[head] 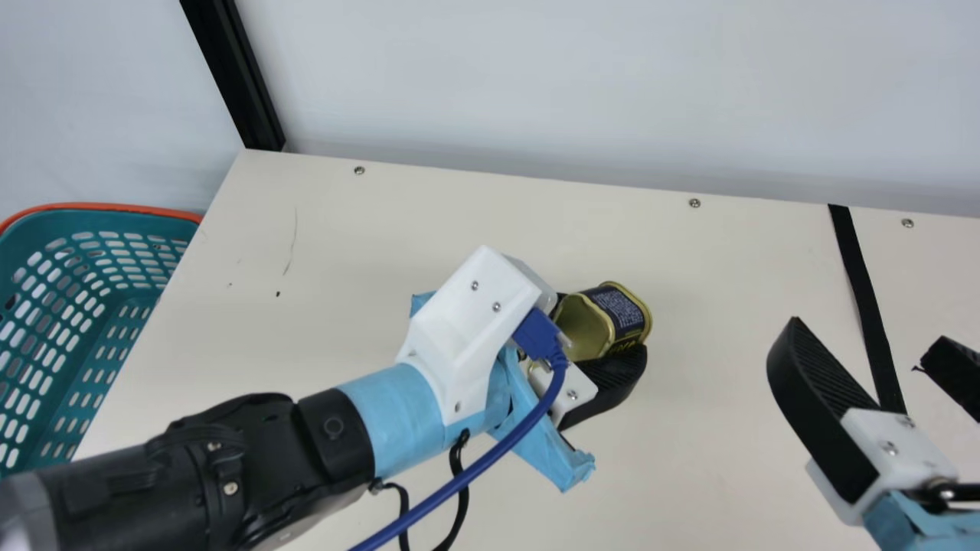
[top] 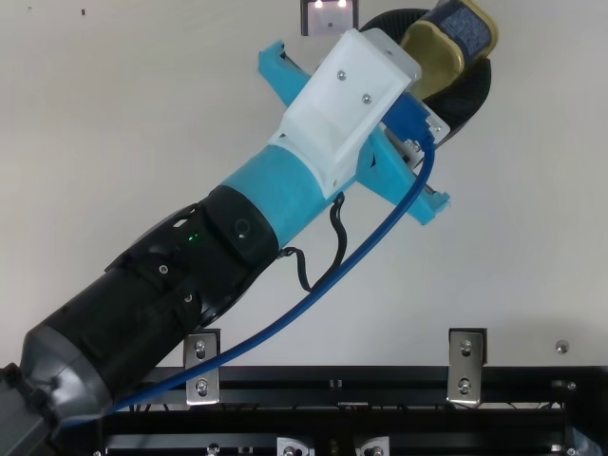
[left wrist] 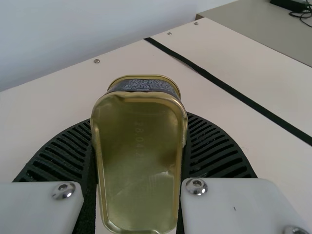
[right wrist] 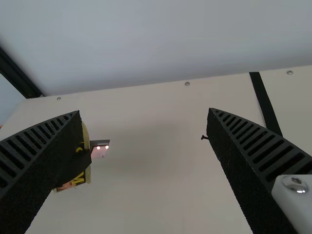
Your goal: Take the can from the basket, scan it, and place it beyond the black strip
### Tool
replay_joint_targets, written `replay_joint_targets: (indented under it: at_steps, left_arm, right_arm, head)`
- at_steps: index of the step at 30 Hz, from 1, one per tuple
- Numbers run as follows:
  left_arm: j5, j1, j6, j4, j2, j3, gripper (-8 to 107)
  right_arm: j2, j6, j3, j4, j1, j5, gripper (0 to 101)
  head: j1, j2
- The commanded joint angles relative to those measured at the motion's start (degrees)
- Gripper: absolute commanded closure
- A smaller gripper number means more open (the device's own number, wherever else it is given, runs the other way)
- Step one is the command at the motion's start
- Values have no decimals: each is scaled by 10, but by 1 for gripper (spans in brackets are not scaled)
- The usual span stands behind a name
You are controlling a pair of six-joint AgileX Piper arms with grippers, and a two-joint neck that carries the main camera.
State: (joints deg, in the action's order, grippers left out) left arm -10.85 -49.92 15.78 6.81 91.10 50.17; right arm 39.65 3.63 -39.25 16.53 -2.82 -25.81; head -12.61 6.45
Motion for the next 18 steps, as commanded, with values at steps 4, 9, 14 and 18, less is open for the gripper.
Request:
replay_joint_targets:
  at_steps: [4,9,14,18]
  left_arm:
    - [0,0,0,0,0,0,89]
    - [0,0,0,0,0,0,89]
    - [0,0,0,0,0,0,89]
    - [0,0,0,0,0,0,89]
  right_arm:
    - [0,0,0,0,0,1,0]
    - [3,0,-2,6,-9,-1,0]
    - [15,6,-12,31,-36,-7,0]
    - [34,16,-19,63,-58,-8,0]
  head:
    - [-3,-6]
    - [-3,-6]
    - [-3,-6]
    - [-3,-6]
